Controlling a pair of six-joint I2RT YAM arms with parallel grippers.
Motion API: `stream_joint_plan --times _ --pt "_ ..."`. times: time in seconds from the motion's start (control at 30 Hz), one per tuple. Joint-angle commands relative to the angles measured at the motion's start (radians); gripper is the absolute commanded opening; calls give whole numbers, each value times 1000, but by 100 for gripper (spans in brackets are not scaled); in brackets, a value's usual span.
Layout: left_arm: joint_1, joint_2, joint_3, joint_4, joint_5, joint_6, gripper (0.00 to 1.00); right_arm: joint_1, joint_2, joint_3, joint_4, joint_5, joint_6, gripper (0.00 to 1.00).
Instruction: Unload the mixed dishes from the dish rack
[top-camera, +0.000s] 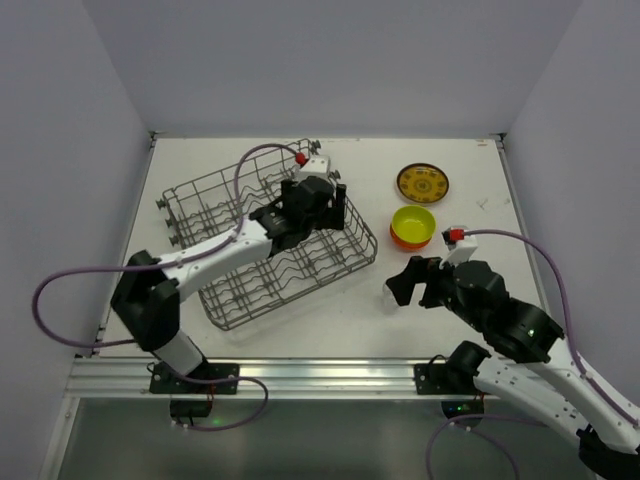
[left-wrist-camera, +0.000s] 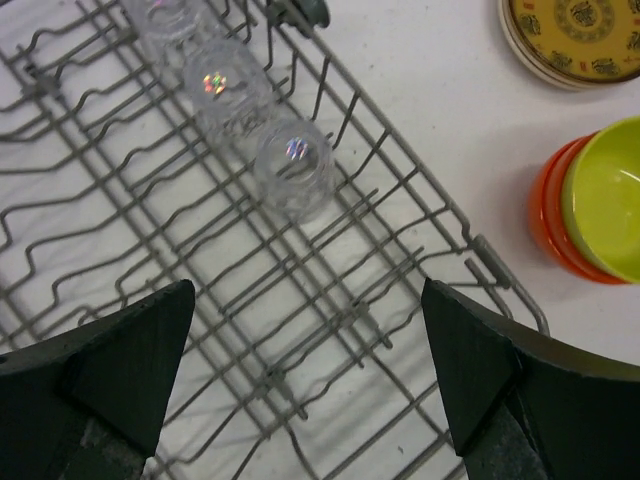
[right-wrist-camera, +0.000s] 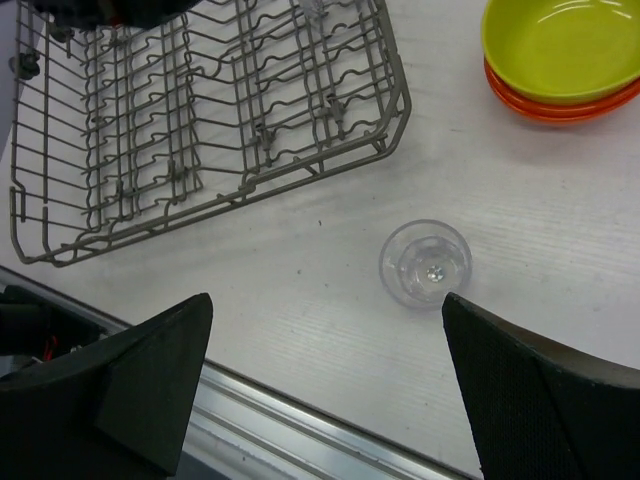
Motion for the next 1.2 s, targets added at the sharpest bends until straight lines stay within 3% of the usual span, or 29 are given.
stream_joint_plan --times 0.0,0.13,0.3,0.37,0.57,0.87,1.17 --pt "12 170 163 8 -14 135 99 2 -32 -65 113 -62 37 99" --pt "38 294 243 46 -8 209 88 2 -74 -85 112 -106 31 99" --pt "73 352 256 95 4 250 84 1 -72 -94 90 -136 5 99" --pt "88 373 256 122 58 262 78 2 -74 -97 90 -134 1 99" --pt "128 462 302 151 168 258 74 2 -76 -106 93 -163 -1 99" --pt "151 510 334 204 210 265 70 2 -79 -103 90 -177 -7 99" --pt "159 533 341 220 216 268 54 1 -66 -100 92 -188 -12 99"
